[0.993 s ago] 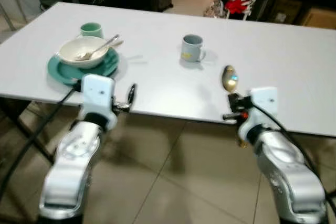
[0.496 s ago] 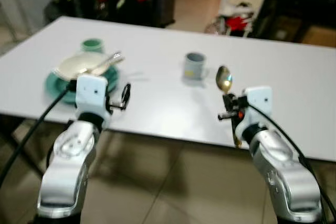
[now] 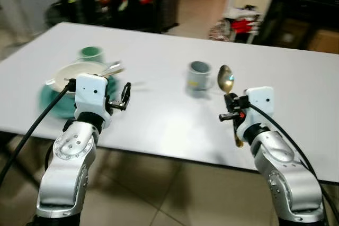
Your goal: Setting the table
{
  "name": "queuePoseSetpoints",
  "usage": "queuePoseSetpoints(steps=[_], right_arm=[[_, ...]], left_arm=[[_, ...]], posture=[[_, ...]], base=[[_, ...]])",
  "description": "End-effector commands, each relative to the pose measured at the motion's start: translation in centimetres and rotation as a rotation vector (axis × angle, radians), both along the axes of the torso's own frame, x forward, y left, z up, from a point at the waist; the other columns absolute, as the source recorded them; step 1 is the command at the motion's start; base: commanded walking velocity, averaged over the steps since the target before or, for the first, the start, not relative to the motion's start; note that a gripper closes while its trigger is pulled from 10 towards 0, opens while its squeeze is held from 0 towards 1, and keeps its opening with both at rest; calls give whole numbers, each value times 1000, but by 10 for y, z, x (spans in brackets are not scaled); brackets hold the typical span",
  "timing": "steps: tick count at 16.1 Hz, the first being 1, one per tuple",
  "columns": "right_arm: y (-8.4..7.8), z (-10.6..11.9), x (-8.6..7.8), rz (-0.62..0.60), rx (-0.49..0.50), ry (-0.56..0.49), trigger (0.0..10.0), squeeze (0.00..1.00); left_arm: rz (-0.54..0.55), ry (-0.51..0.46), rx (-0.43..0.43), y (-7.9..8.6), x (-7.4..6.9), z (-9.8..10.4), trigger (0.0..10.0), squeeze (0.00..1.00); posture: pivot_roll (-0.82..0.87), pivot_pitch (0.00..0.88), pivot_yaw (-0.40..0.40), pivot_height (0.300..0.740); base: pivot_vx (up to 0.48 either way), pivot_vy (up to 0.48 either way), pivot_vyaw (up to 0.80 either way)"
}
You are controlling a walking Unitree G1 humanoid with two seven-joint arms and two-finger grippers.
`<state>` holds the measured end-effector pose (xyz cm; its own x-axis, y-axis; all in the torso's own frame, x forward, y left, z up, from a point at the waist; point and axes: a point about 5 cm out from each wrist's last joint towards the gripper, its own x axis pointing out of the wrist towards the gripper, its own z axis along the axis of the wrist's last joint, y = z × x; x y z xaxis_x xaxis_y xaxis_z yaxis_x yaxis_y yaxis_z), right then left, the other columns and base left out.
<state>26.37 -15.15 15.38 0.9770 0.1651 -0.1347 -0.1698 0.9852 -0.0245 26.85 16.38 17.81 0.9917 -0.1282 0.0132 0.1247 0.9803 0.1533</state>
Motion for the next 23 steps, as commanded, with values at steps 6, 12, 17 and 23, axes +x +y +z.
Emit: queuePoseSetpoints(steps=[6,12,17,23], right_arm=[[-1,5,2,-17,2,-30,10000,0],[-4,2,2,-42,8,-9,10000,0],[-3,0,3,-49,23,0,10000,0],[-4,1,6,-49,5,-3,10000,0]], left_arm=[[-27,-12,7,-4,3,4,10000,553],[-9,-18,27,-3,6,5,10000,463],[-3,-20,33,-1,8,6,10000,463],[-7,-31,90,-3,11,8,10000,475]], posture=[[-62,0,-9,740],[-60,0,-4,740],[-57,0,1,740],[-50,0,4,740]], base=[[342,0,0],[106,0,0],[0,480,-771],[0,-161,-385]])
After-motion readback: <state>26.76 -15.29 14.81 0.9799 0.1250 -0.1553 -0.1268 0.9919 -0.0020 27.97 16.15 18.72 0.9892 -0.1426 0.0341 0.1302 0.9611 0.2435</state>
